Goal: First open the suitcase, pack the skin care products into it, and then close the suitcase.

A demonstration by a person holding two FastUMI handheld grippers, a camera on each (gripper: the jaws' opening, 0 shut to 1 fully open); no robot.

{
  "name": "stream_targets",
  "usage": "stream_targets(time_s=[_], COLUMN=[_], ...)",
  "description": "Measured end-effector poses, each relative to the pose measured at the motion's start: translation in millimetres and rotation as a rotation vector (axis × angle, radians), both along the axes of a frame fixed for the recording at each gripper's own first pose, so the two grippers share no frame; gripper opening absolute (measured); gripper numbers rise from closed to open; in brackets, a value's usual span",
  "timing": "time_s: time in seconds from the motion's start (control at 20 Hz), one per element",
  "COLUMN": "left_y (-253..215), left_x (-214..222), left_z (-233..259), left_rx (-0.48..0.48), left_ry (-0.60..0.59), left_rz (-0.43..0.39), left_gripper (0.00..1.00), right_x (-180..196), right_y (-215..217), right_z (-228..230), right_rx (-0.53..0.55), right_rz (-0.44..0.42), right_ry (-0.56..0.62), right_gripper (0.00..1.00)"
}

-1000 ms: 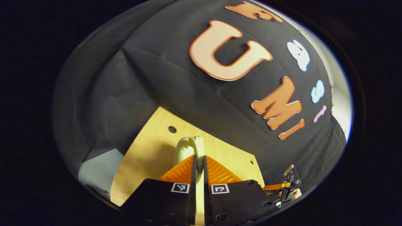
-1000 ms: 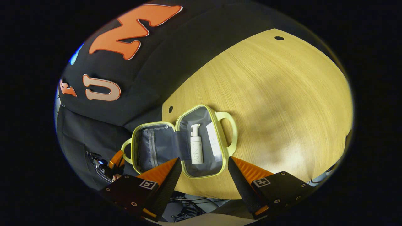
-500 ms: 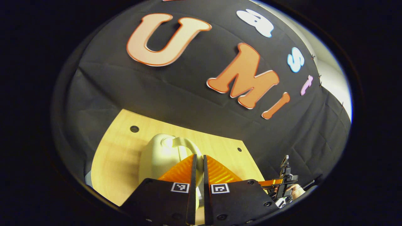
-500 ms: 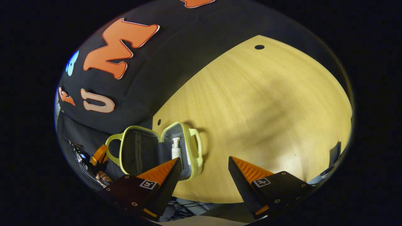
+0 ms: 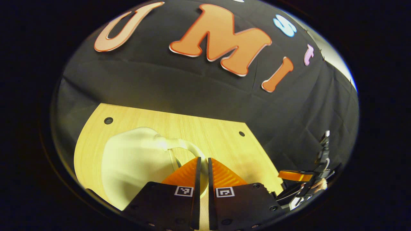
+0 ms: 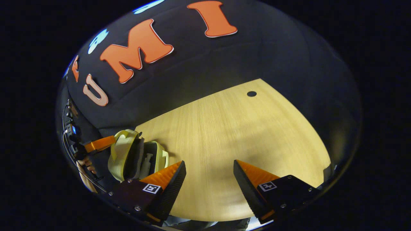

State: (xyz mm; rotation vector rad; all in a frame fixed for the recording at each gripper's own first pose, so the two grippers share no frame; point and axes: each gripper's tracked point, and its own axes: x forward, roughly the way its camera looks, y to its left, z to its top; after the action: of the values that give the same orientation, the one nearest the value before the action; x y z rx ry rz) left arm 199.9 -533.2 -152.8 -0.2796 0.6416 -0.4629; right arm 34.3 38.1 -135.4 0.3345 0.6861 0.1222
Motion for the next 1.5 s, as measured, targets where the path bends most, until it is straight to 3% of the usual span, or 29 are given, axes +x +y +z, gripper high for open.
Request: stream_targets(time_s=[0.2, 0.45, 0.55, 0.7, 0.75, 0.85, 1.0, 1.3, 1.5], left_y=[-41, -89, -92, -91, -88, -80, -56, -23, -13], left_x=[6, 2, 1, 0, -2, 0, -1, -44, -80], left_z=[-54, -142, -155, -148, -135, -99, -18, 162, 205], left_rx=[0.075, 0.151, 0.225, 0.316, 0.325, 0.317, 0.313, 0.244, 0.195], left_ry=[0.058, 0.085, 0.05, -0.01, -0.029, -0.098, -0.25, -0.633, -0.697], left_rz=[-0.009, 0.016, 0.013, 0.041, 0.054, 0.1, 0.201, 0.457, 0.515], left_gripper=[0.11, 0.11, 0.09, 0.15, 0.15, 0.29, 1.0, 0.98, 0.99], right_x=[6, 8, 10, 16, 18, 22, 27, 29, 28], right_y=[-11, -16, -17, -17, -15, -11, -9, -13, -16], right_z=[18, 26, 31, 40, 45, 55, 75, 146, 175], right_rx=[-0.062, -0.089, -0.097, -0.115, -0.116, -0.111, -0.119, -0.188, -0.245], right_rz=[0.002, 0.022, 0.023, 0.021, 0.022, 0.029, 0.037, 0.029, 0.049], right_ry=[-0.122, -0.178, -0.203, -0.24, -0.253, -0.285, -0.35, -0.601, -0.719], right_gripper=[0.95, 0.95, 0.95, 0.95, 0.95, 0.95, 0.95, 0.95, 0.95])
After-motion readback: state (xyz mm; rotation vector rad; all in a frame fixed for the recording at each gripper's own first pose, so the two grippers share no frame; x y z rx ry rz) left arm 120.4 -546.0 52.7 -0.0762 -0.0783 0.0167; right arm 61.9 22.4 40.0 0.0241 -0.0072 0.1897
